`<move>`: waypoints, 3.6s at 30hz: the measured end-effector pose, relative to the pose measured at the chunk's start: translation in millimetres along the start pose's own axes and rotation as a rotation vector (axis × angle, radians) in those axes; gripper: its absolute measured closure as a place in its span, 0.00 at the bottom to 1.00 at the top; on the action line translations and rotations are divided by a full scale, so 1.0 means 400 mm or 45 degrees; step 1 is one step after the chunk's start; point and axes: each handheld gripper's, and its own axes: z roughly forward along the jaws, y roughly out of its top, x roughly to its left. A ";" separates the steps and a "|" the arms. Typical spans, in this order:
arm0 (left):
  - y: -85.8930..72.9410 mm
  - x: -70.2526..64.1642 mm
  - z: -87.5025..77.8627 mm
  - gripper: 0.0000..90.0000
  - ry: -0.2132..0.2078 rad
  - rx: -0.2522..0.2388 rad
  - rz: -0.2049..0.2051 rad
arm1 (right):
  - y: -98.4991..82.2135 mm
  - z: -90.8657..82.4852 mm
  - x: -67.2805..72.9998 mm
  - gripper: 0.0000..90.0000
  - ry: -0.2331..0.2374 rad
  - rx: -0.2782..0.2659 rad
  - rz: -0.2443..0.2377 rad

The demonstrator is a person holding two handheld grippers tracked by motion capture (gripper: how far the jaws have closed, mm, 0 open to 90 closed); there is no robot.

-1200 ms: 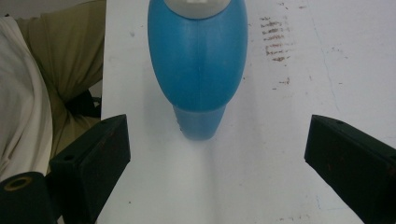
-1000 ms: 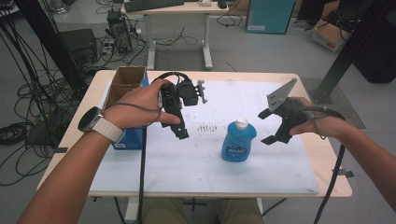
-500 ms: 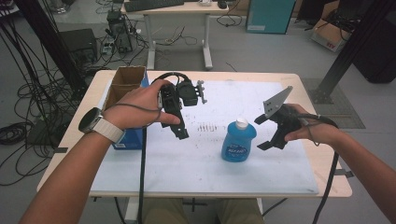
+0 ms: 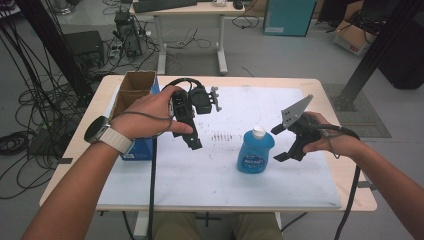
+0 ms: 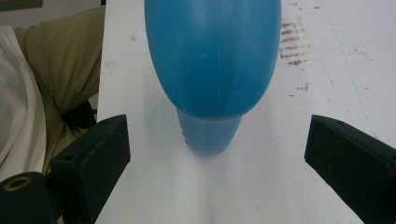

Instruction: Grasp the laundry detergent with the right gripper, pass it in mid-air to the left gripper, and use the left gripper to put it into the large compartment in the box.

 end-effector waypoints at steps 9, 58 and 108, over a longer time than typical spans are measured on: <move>0.001 0.001 0.000 0.09 0.011 -0.003 0.005 | -0.004 -0.001 -0.003 0.04 -0.014 -0.013 0.052; -0.002 0.000 0.004 0.09 0.010 -0.023 -0.039 | 0.003 -0.002 -0.006 0.05 0.004 0.005 0.009; -0.010 0.007 0.002 0.09 0.017 0.002 -0.016 | 0.010 -0.004 -0.006 0.05 -0.002 -0.001 0.005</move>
